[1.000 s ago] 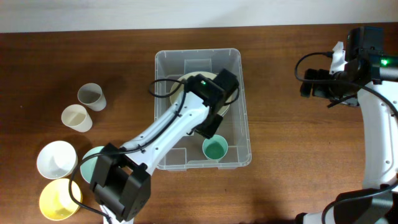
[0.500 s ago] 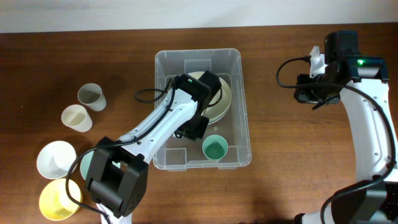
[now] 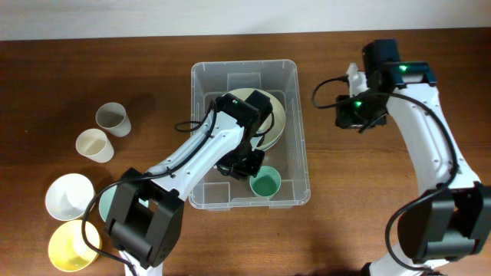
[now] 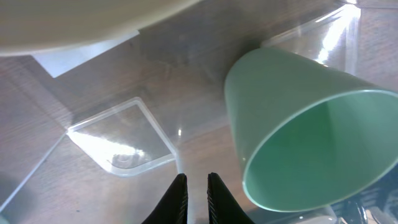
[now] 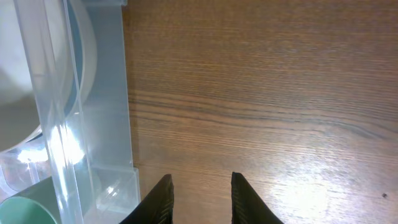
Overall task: Pack container
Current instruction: 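Push the stacked bowls toward the container's back with the left gripper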
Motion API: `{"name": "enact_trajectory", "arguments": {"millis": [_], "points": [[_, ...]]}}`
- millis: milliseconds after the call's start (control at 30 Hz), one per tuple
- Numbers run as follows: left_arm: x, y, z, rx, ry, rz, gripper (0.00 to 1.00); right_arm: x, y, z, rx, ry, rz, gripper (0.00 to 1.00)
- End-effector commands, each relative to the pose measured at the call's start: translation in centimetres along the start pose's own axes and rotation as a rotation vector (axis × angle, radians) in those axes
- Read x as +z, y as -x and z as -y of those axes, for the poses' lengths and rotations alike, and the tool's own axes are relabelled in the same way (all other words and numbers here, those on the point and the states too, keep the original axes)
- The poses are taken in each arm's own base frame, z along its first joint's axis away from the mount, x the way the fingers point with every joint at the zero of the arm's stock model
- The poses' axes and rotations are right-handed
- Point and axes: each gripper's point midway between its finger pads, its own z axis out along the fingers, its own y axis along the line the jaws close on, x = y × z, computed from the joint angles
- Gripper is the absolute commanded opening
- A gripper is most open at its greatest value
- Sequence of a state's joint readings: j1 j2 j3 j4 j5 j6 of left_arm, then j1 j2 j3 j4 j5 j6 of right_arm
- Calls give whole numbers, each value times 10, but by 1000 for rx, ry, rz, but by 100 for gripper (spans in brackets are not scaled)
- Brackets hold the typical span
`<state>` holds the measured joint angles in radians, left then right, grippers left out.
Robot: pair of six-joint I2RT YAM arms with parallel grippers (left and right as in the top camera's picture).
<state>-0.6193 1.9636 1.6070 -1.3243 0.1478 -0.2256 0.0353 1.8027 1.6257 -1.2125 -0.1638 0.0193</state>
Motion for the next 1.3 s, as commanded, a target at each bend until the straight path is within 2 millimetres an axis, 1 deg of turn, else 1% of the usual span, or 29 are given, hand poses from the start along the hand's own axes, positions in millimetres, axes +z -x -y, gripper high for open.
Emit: {"name": "enact_trajectory", "arguments": {"millis": [0,100,200,333,467,600,667,767,867,933,1100,1133,1167,1267], "points": [[-4,-5,11,13,-75,-13,13,15,-3,-12,-24,26,-38,26],[-4,-10,13,10,-92,-32,13,20,-5,-17,-27,44,-54,26],[-4,-10,13,9,-92,-35,13,21,-5,-18,-28,50,-56,26],[-4,-15,13,5,-91,-55,13,20,-6,-25,-31,90,-60,26],[-3,-16,14,4,-97,-59,13,20,-7,-28,-41,108,-65,27],[-4,-15,17,5,-118,-58,13,18,-7,-39,-65,171,-63,27],[-4,-16,21,14,-141,-63,13,18,-7,-39,-64,171,-63,27],[-4,-14,20,20,-136,-54,13,18,-7,-39,-64,171,-62,27],[-4,-2,0,3,-65,-5,14,19,-6,-36,-65,155,-59,28],[-5,4,-12,-20,-44,13,15,19,-6,-34,-65,144,-59,31],[-10,20,-53,-112,-8,67,16,19,-6,-34,-72,144,-58,31],[-12,28,-63,-135,-7,97,16,19,-6,-32,-81,133,-57,32],[-16,40,-74,-160,-16,147,16,20,-6,-27,-81,103,-57,32],[-30,65,-89,-177,-25,253,16,20,-5,-15,-82,37,-56,33]]}}
